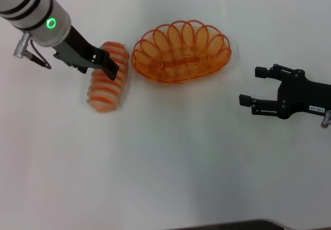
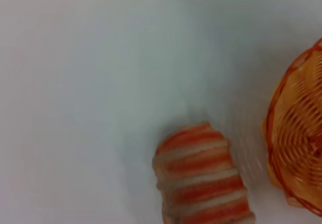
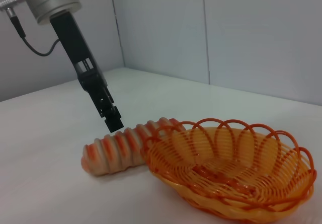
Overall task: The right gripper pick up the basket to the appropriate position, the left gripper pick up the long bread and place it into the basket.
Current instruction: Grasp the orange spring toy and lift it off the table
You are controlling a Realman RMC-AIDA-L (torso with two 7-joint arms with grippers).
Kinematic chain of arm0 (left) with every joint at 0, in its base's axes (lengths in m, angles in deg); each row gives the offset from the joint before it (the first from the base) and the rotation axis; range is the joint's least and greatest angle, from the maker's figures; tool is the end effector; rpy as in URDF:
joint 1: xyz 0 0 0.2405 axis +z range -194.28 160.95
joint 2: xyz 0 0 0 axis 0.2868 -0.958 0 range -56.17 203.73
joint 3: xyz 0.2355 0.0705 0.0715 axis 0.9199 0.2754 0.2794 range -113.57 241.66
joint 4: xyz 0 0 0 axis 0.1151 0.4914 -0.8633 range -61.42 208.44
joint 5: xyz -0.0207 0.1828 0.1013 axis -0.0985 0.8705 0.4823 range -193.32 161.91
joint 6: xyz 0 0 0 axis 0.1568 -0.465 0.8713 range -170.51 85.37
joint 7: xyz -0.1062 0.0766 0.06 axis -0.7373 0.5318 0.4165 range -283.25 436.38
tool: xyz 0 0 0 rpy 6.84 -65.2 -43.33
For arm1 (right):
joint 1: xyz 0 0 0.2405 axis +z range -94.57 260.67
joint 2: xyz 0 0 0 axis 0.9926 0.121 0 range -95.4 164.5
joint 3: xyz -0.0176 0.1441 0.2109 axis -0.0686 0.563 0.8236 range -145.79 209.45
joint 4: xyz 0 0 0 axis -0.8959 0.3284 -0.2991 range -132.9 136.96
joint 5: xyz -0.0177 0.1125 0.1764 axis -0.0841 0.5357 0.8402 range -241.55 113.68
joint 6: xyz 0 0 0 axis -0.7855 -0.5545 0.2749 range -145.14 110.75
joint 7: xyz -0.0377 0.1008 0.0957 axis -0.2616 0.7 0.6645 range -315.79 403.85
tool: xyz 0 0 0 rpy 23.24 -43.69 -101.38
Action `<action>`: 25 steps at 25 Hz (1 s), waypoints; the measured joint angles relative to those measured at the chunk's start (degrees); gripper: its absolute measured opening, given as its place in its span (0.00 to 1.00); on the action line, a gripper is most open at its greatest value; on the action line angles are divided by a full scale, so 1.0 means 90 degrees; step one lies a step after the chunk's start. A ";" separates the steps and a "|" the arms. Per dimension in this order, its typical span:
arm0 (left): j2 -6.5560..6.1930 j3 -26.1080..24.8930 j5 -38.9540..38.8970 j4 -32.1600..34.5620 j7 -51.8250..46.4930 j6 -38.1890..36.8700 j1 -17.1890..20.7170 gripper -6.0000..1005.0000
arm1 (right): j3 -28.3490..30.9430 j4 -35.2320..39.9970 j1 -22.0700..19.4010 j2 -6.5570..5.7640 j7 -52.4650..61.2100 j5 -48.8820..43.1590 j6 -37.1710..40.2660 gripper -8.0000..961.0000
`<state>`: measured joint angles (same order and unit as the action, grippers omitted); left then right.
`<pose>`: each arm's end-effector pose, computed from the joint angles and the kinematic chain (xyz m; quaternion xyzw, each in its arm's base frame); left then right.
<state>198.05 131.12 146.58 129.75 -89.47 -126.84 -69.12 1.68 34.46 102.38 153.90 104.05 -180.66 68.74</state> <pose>-0.1556 0.3976 -0.0354 -0.8276 -0.4890 0.1781 0.2102 0.3402 0.2707 -0.0013 -0.9217 0.2180 0.2160 0.2374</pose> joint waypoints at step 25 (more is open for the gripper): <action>0.0011 0.0310 0.0003 -0.0555 -0.0216 0.0454 -0.0024 0.68 | -0.0011 0.0000 0.0071 0.0000 0.0066 0.0000 -0.0178 0.95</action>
<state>198.14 133.91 146.61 124.75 -91.41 -122.76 -69.34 1.58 34.46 103.02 153.90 104.65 -180.65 67.14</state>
